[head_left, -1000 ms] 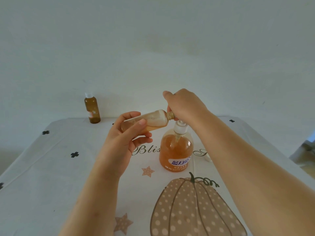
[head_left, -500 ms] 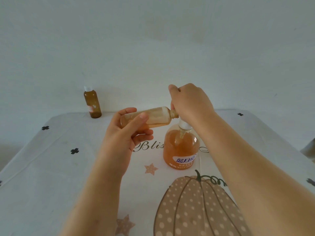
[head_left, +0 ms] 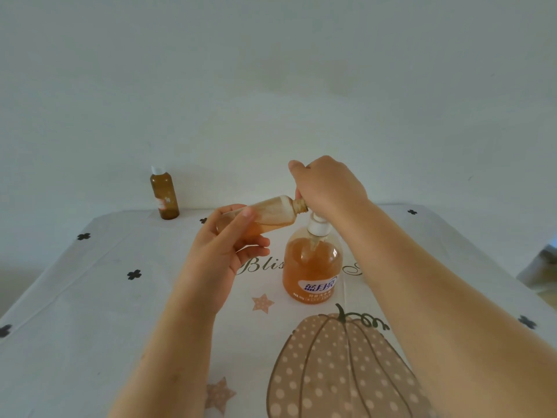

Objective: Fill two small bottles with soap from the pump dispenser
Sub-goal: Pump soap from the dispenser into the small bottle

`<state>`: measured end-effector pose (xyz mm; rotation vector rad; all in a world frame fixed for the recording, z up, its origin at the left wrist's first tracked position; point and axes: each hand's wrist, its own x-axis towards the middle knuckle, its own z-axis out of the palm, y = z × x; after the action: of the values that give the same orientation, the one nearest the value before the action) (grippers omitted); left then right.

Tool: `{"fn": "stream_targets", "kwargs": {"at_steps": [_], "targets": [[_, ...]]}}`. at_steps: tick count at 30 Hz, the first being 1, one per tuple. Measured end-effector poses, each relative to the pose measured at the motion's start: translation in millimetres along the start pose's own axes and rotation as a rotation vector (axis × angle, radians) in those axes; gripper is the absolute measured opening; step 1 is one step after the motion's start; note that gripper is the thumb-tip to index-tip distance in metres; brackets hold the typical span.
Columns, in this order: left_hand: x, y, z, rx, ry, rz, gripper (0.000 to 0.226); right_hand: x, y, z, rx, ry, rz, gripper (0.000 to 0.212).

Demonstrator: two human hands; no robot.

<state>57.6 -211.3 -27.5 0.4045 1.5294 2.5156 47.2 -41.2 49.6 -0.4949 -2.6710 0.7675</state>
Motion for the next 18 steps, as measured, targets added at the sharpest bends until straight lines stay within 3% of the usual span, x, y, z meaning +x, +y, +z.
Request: {"fn": "stream_targets", "kwargs": {"at_steps": [9,18], "targets": [[-3.4,1.5,3.3,0.011,0.028,0.014,0.048,-0.9,-3.6,-3.5,0.0,-0.04,0.0,0.065],[-3.5,2.5,4.6,0.031,0.017,-0.002,0.045,4.0,2.6,1.4,0.022,0.005,-0.028,0.077]]}}
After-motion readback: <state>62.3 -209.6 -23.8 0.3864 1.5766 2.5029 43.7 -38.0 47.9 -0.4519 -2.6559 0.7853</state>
